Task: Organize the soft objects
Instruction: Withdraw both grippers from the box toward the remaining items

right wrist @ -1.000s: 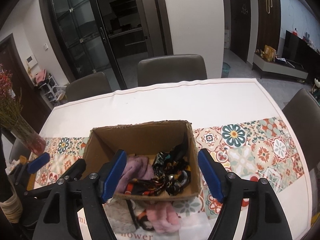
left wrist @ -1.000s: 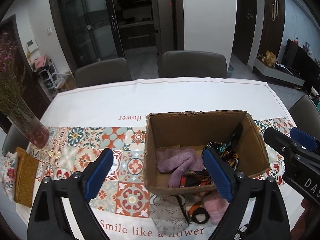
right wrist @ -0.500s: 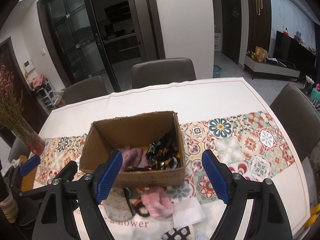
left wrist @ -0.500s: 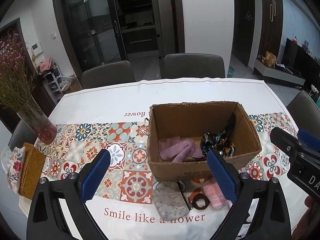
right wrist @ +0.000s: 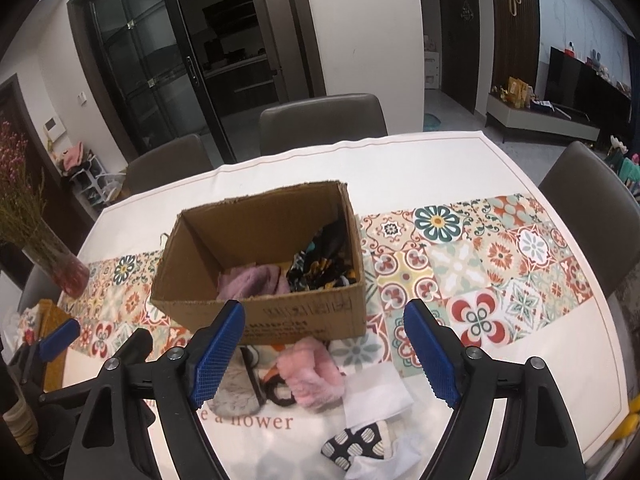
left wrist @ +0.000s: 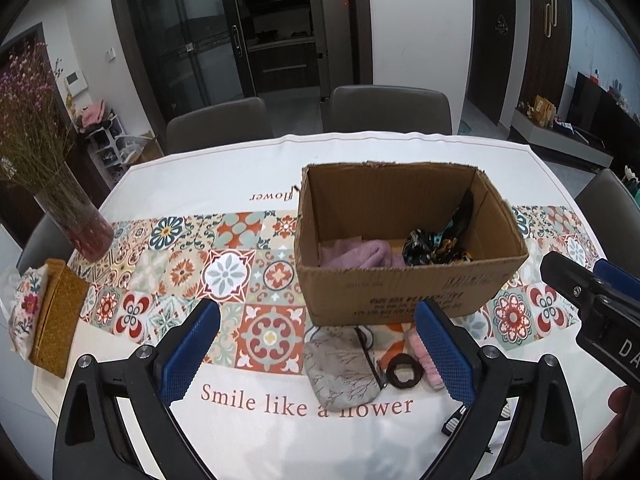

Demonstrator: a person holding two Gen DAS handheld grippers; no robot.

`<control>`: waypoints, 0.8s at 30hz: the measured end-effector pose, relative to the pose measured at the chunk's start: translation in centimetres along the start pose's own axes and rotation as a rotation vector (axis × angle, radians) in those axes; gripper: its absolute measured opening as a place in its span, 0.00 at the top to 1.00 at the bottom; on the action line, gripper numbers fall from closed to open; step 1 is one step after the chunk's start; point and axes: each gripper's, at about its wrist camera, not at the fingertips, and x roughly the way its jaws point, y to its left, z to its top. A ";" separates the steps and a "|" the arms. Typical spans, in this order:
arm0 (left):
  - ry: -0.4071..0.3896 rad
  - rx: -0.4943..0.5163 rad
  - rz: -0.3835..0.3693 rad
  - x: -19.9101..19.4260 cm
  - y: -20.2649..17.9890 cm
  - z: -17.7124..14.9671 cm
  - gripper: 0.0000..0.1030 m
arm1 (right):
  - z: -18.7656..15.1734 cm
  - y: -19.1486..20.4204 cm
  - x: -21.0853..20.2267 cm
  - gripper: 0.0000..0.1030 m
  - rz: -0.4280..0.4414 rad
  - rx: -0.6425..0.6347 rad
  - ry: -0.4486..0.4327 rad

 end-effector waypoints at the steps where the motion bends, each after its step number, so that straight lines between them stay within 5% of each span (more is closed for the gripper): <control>1: 0.002 0.000 0.001 0.1 0.1 -0.2 0.04 | -0.2 0.1 0.1 0.20 0.000 -0.001 0.004; 24: 0.136 -0.041 0.011 6.2 1.1 -6.3 0.04 | -5.7 0.5 5.9 0.20 -0.024 -0.011 0.136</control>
